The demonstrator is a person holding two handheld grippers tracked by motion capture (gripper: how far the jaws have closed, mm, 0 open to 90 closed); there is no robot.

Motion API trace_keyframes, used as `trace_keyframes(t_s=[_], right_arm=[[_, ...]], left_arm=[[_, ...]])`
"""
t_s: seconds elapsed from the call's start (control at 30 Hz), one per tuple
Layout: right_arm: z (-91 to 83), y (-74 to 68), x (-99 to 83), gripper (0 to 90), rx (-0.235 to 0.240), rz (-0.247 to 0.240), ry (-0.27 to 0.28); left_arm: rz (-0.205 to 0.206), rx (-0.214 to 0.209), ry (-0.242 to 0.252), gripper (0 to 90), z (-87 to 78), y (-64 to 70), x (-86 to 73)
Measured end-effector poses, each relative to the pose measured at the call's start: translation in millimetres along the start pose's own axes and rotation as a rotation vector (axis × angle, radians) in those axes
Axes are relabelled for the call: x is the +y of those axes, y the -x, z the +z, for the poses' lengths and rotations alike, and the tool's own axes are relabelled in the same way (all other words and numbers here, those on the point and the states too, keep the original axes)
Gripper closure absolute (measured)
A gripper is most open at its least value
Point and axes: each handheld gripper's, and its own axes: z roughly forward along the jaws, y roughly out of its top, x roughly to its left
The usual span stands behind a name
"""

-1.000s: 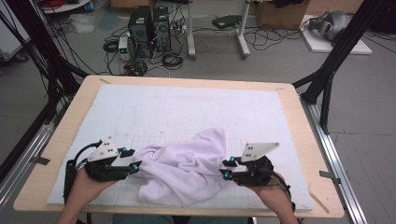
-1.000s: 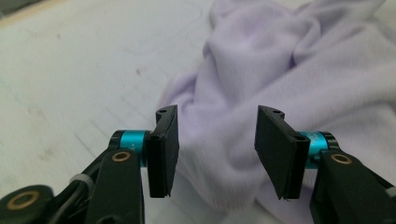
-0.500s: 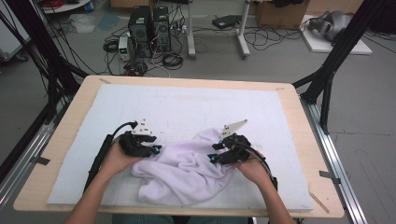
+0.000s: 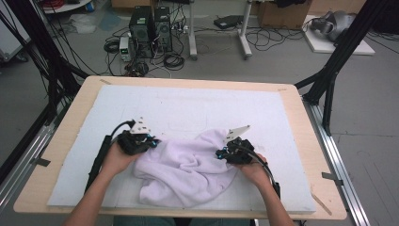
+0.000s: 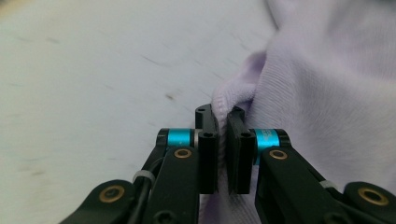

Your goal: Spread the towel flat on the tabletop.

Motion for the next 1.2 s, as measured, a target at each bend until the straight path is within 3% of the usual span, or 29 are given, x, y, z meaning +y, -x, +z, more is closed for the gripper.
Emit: trace_keyframes(t_s=[0.07,0.13,0.23,0.37,0.4,0.43,0.47,0.57,0.6,0.67,0.73,0.87,0.93,1.07,1.13,1.2], right_arm=[[-0.6,-0.7,0.4,87.2,-0.004,-0.001,-0.002],[-2.8,-0.8,0.4,87.4,0.001,-0.001,0.01],[-8.6,-5.4,-1.2,87.5,0.019,-0.006,0.018],[-11.1,-8.1,-4.8,87.4,0.05,-0.011,0.008],[-13.7,-8.3,-4.5,87.2,0.057,-0.014,0.012],[-17.7,-8.2,-3.2,86.6,0.05,-0.016,0.034],[-26.5,-3.9,1.0,82.6,0.045,-0.007,0.087],[-32.0,2.1,5.2,77.1,0.019,0.003,0.121],[-32.5,4.9,6.8,70.9,0.009,0.007,0.128],[-24.6,14.2,8.1,59.8,-0.019,0.022,0.125],[-20.2,17.3,7.4,57.2,-0.028,0.028,0.118],[-3.5,29.5,3.2,56.0,-0.05,0.058,0.069],[3.5,31.7,2.0,57.9,-0.054,0.064,0.044],[6.7,32.3,2.1,72.3,-0.051,0.057,0.053],[7.1,33.1,2.4,83.5,-0.023,0.058,0.055],[7.2,31.4,3.1,86.7,-0.018,0.051,0.051]], left_arm=[[-0.045,0.059,0.075,84.2,-17.4,-7.7,0.5],[-0.084,0.091,0.115,84.2,-30.9,-13.9,-2.4],[-0.097,0.099,0.073,84.0,-37.2,-17.3,-15.2],[-0.134,0.054,-0.08,81.9,-26.0,-21.0,-43.7],[-0.146,0.042,-0.087,78.9,-24.0,-22.0,-48.5],[-0.164,0.036,-0.08,64.6,-23.4,-23.4,-50.7],[-0.168,0.041,-0.073,58.1,-24.3,-24.7,-49.9],[-0.158,0.025,0.0,53.1,-27.7,-25.1,-39.1],[-0.146,0.018,0.012,50.6,-27.0,-24.5,-34.6],[-0.124,0.007,0.013,47.6,-20.7,-23.5,-29.2],[-0.129,0.001,-0.021,47.5,-9.9,-24.8,-29.2],[-0.136,-0.039,-0.119,52.7,11.0,-28.5,-35.9],[-0.122,-0.057,-0.157,61.0,18.3,-27.5,-38.1],[-0.098,-0.08,-0.155,78.5,20.9,-25.0,-37.8],[-0.087,-0.074,-0.157,81.9,20.3,-23.6,-37.1],[-0.075,-0.058,-0.152,83.0,18.8,-22.0,-36.4]])
